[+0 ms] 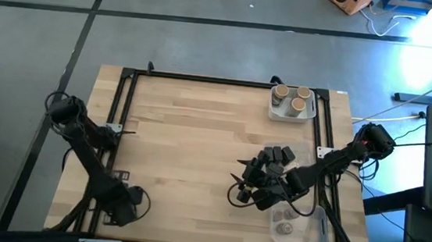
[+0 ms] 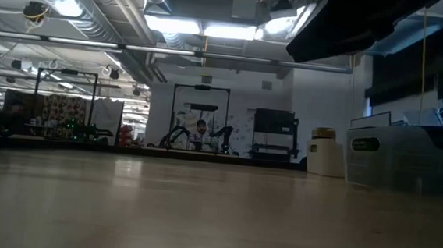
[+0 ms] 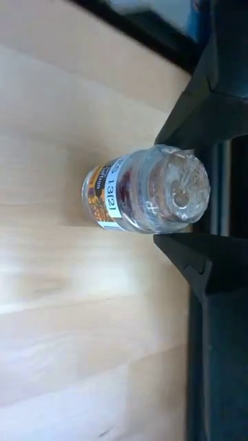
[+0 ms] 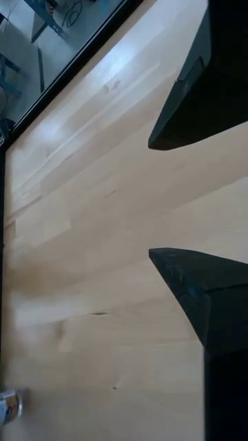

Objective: Sort spices by type
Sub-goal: Put the transparent seasoning bottle into the bottom transparent bin

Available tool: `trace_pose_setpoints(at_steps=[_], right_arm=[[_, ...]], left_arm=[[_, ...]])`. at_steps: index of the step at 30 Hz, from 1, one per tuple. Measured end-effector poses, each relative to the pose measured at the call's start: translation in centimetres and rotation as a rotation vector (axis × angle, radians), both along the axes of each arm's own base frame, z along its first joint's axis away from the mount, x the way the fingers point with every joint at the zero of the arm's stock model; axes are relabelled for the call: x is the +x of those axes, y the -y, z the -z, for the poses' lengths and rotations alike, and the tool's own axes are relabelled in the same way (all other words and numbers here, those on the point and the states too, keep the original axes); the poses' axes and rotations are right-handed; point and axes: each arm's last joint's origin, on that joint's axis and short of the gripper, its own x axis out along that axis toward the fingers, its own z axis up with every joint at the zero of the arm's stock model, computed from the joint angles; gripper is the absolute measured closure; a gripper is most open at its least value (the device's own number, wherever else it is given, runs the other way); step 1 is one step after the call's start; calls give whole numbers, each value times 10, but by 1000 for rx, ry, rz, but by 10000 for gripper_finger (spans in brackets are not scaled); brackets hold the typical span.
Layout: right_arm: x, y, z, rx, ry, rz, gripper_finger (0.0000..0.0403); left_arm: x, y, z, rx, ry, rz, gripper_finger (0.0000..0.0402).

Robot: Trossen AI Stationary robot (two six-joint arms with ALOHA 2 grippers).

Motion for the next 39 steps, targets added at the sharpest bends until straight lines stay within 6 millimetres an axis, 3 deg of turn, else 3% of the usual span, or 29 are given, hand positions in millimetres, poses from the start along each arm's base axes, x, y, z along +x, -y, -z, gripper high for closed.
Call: trace_pose_setpoints(at_steps=[8, 17, 25, 30, 34, 39], right_arm=[[0, -3, 2, 69, -40, -75, 157], [-1, -3, 3, 64, -57, -82, 157], [-1, -3, 4, 80, -80, -105, 157], [-3, -3, 5, 77, -101, -109, 157], [-3, -3, 5, 82, -105, -114, 157], [-3, -3, 5, 88, -108, -118, 157]], left_arm=[[59, -26, -29, -56, 141, -104, 246], [115, -58, -54, -35, 304, -70, 246], [186, -51, -36, 1, 295, 76, 246], [220, -44, -21, 40, 250, 158, 246], [236, -44, -9, 59, 218, 196, 246], [240, -45, -3, 61, 216, 185, 239]])
